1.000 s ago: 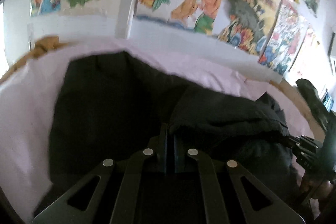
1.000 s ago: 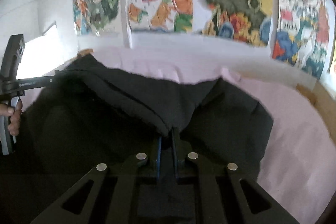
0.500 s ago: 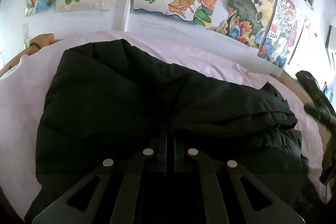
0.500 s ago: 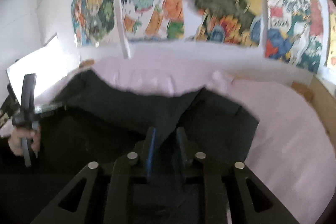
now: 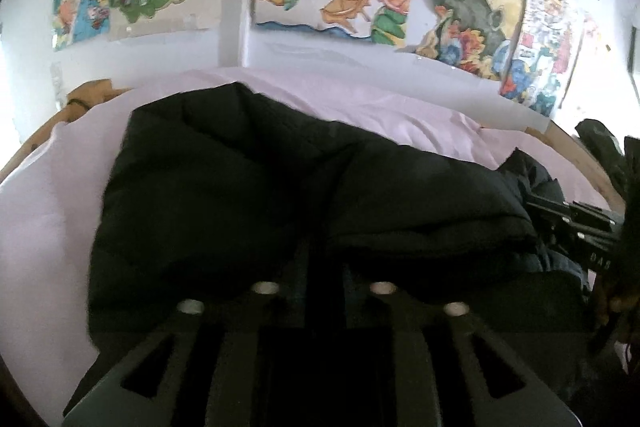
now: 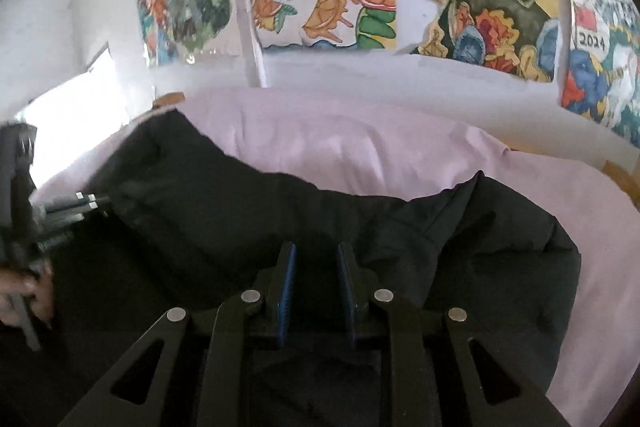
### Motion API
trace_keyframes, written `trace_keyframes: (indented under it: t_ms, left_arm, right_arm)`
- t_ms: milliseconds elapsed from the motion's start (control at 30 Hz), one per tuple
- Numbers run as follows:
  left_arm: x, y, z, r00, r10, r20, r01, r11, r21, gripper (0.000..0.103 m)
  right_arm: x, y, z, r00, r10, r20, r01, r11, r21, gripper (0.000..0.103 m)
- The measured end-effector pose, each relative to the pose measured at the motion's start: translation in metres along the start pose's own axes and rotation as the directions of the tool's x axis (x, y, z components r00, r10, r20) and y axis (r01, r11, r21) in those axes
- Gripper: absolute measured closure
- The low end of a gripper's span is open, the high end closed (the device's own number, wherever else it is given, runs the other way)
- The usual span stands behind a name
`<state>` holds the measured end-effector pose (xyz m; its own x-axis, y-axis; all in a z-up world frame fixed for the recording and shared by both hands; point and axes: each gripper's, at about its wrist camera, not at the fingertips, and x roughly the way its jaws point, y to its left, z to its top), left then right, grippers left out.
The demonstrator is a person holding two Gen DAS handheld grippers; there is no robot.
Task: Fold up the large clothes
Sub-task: 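Pull the jacket collar edge toward the hem with both tools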
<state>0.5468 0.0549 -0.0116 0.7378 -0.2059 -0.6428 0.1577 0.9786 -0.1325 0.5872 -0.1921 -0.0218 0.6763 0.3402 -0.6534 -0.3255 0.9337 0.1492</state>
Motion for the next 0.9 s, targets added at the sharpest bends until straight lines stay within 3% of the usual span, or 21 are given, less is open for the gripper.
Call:
trace_keyframes:
  t_ms: [33, 133, 233, 300, 433, 600, 733, 900]
  left_arm:
    - [-0.005, 0.003, -0.002, 1.000, -0.006, 0.002, 0.006, 1.000, -0.017, 0.070]
    - [-0.025, 0.012, -0.007, 0.999, -0.024, 0.040, 0.026, 0.998, -0.057, 0.061]
    - [-0.049, 0.008, -0.005, 0.988, -0.022, 0.154, 0.030, 0.998, -0.049, 0.039]
    - [-0.048, -0.008, 0.005, 0.984, 0.006, 0.181, -0.008, 1.000, 0.009, 0.037]
    - [-0.003, -0.042, 0.024, 0.989, 0.132, 0.061, -0.138, 0.984, 0.116, 0.037]
    - [0.031, -0.033, 0.018, 0.991, 0.130, -0.020, -0.127, 0.986, 0.110, 0.035]
    - [0.036, -0.025, 0.008, 0.995, 0.104, -0.004, -0.103, 0.987, 0.124, 0.034]
    - [0.054, -0.030, -0.003, 0.989, 0.144, 0.032, -0.148, 0.974, 0.172, 0.033]
  right_arm:
    - [0.000, -0.001, -0.003, 1.000, 0.000, -0.001, 0.000, 1.000, 0.000, 0.083]
    - [0.002, -0.001, -0.013, 1.000, -0.008, -0.001, 0.008, 1.000, -0.010, 0.083]
    - [0.005, 0.002, -0.019, 1.000, -0.030, 0.006, 0.030, 0.999, -0.026, 0.082]
    - [0.006, 0.004, -0.020, 0.999, -0.039, 0.011, 0.039, 0.999, -0.026, 0.082]
    - [0.004, 0.002, -0.022, 0.999, -0.039, 0.027, 0.039, 0.999, -0.014, 0.082]
    - [0.006, 0.001, -0.024, 0.999, -0.024, 0.024, 0.024, 1.000, -0.003, 0.082]
    - [0.017, -0.002, -0.025, 1.000, 0.000, -0.007, 0.000, 1.000, 0.002, 0.082]
    - [0.037, -0.008, -0.025, 0.999, 0.021, -0.044, -0.021, 1.000, 0.011, 0.082]
